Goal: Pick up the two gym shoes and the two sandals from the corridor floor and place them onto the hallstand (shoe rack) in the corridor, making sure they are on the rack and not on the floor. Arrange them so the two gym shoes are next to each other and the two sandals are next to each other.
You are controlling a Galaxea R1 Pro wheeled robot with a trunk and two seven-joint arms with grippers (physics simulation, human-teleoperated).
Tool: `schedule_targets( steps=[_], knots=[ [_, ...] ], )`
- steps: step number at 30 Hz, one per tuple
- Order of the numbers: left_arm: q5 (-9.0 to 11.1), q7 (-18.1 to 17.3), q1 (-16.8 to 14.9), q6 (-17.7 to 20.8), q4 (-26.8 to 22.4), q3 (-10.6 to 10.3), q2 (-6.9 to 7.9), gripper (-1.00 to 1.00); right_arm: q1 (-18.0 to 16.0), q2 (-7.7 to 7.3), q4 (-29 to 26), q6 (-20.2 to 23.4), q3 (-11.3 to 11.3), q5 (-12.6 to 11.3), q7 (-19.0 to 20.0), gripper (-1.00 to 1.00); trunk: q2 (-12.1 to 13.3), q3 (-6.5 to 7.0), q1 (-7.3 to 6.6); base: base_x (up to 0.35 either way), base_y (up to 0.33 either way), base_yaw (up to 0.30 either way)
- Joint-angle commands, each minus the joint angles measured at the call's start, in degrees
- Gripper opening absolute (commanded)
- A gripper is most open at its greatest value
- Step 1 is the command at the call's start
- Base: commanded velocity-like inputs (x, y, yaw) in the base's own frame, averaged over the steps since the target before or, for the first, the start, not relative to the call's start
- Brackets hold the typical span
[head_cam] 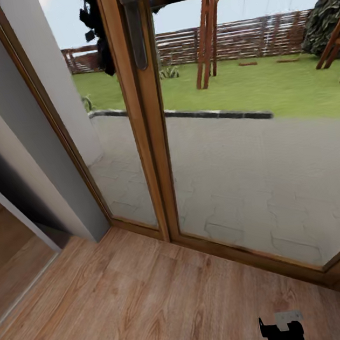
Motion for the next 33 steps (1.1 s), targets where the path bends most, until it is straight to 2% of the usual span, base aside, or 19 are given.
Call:
schedule_targets(
  steps=[1, 33],
  knots=[
    [0.5, -0.6, 0.0, -0.1, 0.1, 0.2, -0.02, 1.0, 0.0, 0.0, 0.0, -0.1, 0.1, 0.4, -0.4, 1.0, 0.0, -0.1, -0.01, 0.0, 0.0, 0.204],
    [0.5, -0.4, 0.3, 0.0, 2.7, 0.1, -0.24, 1.0, 0.2, 0.17, 0.1, -0.1, 0.1, 0.4, -0.4, 1.0, 0.0, -1.99, -0.01, 0.0, 0.0, 0.204]
  ],
)
